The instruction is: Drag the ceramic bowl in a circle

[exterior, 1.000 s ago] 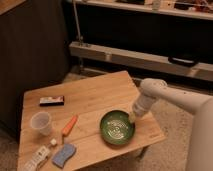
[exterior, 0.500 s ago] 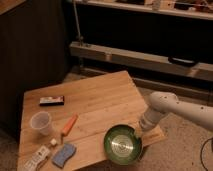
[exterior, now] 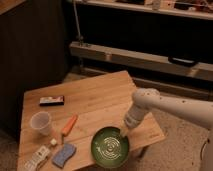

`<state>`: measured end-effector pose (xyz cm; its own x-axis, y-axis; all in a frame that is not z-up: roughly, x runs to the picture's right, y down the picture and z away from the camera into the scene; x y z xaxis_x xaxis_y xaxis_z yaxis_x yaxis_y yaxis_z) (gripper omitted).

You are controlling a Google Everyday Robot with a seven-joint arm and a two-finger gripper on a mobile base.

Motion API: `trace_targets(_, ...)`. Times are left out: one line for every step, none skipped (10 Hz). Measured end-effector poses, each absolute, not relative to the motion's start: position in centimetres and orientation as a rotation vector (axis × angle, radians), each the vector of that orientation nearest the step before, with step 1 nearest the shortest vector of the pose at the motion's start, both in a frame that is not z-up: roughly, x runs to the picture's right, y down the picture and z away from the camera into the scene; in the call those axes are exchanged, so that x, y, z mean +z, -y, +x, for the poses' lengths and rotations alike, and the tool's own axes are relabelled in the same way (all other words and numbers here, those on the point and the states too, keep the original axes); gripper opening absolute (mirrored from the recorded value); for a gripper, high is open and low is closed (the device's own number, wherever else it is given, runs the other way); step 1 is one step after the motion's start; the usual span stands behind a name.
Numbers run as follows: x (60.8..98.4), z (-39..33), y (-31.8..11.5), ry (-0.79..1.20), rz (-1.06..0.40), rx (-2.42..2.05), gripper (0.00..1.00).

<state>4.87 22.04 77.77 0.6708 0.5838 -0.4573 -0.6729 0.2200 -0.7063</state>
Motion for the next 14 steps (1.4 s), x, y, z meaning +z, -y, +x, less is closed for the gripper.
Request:
trace_targets(78.0, 2.4, -21.3, -0.084, -1.036, 0.829, 0.00)
trace_targets(78.3, -0.2, -20.4, -0.068, -1.040, 0.785, 0.00)
trace_targets(78.7, -2.6, -19.5, -0.055, -1.045, 0.749, 0.00)
trace_targets(79.4, -4.6, -18.5, -0.045, -1.050, 0.721, 0.00)
trace_targets(80.5, -7.1, -17.0, -0.038, -1.053, 0.690, 0.00)
trace_targets(81.8, -8.7, -15.4, -0.039, -1.052, 0.676, 0.00)
trace_targets(83.1, -9.9, -13.9, -0.039, -1.050, 0.670, 0.00)
trace_targets(85.1, -11.2, -11.6, -0.045, -1.048, 0.680, 0.00)
trace_targets(86.3, -11.5, -10.2, -0.052, -1.043, 0.696, 0.00)
trace_targets(87.4, -11.6, -8.9, -0.060, -1.035, 0.715, 0.00)
trace_targets(88.3, -11.8, -7.9, -0.068, -1.031, 0.741, 0.00)
trace_targets(89.0, -11.2, -7.3, -0.084, -1.027, 0.775, 0.00)
trace_targets(89.6, -10.3, -7.1, -0.099, -1.025, 0.808, 0.00)
trace_targets(89.9, -9.2, -7.3, -0.113, -1.026, 0.837, 0.00)
